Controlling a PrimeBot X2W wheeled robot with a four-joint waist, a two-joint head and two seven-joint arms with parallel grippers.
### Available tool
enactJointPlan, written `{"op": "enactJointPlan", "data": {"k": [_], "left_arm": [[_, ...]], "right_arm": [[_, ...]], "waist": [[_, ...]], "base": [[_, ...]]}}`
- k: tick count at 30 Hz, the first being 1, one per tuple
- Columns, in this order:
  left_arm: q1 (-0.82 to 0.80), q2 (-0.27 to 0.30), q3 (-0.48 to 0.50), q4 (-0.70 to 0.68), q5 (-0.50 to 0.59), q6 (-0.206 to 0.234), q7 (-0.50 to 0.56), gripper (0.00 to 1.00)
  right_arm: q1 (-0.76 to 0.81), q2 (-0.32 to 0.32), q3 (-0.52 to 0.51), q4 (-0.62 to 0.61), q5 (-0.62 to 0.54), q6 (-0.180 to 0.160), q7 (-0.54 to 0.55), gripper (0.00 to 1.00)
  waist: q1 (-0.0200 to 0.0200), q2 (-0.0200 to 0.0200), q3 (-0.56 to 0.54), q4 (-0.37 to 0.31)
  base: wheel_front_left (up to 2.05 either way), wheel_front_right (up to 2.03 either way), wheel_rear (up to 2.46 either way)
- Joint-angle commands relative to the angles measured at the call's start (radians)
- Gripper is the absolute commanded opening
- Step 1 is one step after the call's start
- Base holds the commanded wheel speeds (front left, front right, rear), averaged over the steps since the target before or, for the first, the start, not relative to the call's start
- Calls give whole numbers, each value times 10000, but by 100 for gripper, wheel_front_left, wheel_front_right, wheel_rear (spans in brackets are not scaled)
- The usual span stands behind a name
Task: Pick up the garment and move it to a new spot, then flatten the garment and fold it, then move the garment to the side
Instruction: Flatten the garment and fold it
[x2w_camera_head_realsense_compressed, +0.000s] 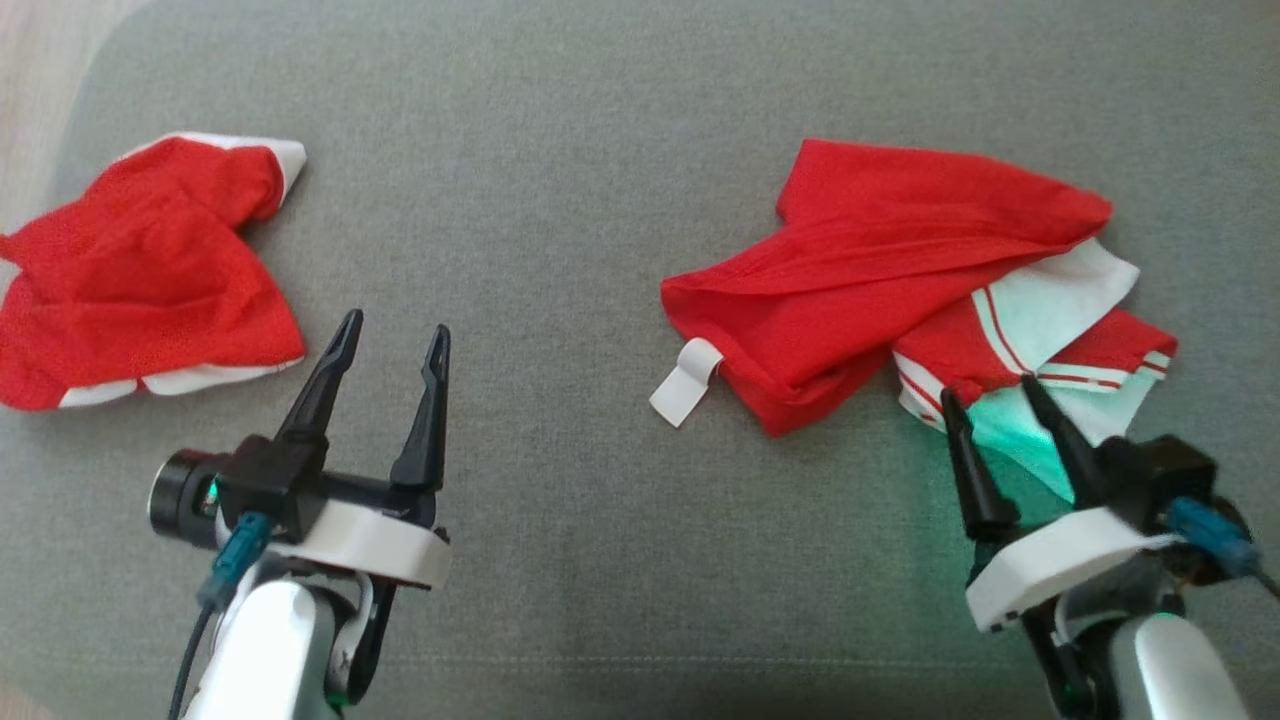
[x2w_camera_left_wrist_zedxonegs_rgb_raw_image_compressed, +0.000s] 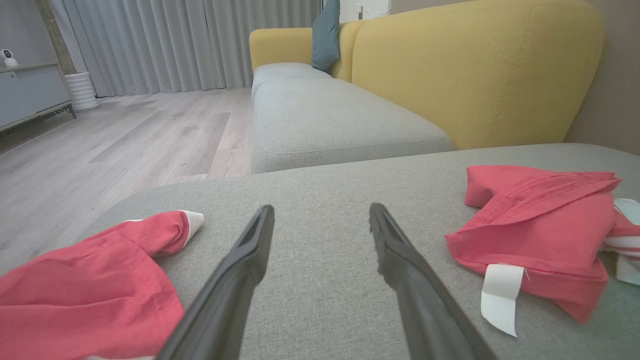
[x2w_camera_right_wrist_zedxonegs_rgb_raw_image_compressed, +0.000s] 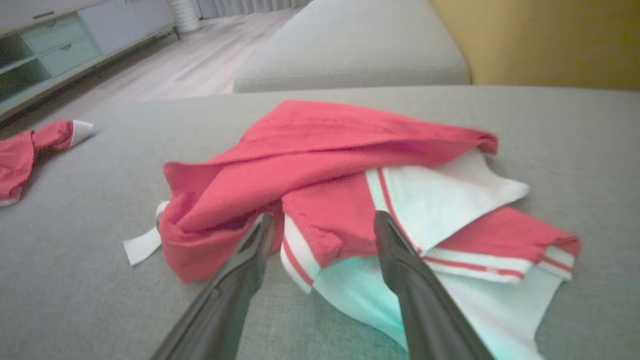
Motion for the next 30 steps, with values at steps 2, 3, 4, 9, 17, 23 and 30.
{"op": "enactJointPlan", "data": {"k": [2, 3, 4, 9, 17, 23, 30], "left_arm": [[-579, 158, 257, -375, -63, 34, -8, 100], [-637, 146, 239, -374, -63, 29, -13, 100], [-695, 130, 215, -368, -62, 19, -18, 100], [-939, 65, 145, -288, -77, -19, -41, 100], [-1073, 8, 156, -204, -108, -3, -61, 100], [-1127, -29, 190, -301, -113, -8, -64, 100], [-1401, -166, 67, -370, -83, -146, -65, 100]], "right_arm": [[-371, -39, 310, 39, -71, 40, 143, 100], [-463, -35, 304, 229, -87, 40, 238, 100], [-568, -41, 305, 405, -131, 40, 298, 100], [-1161, -22, 506, 1039, -107, 40, 214, 54], [-1684, -161, 75, 551, -57, 40, -250, 0], [-2635, -807, -246, -233, -186, 40, -89, 0], [-4727, -2068, -76, 706, 379, 40, 301, 0]], "waist": [[0, 0, 280, 89], [0, 0, 359, 113], [0, 0, 430, 146], [0, 0, 698, 253], [0, 0, 783, 292], [0, 0, 853, 189], [0, 0, 1179, 374]], "base": [[0, 0, 0], [0, 0, 0], [0, 0, 0], [0, 0, 0], [0, 0, 0], [0, 0, 0], [0, 0, 0]]}}
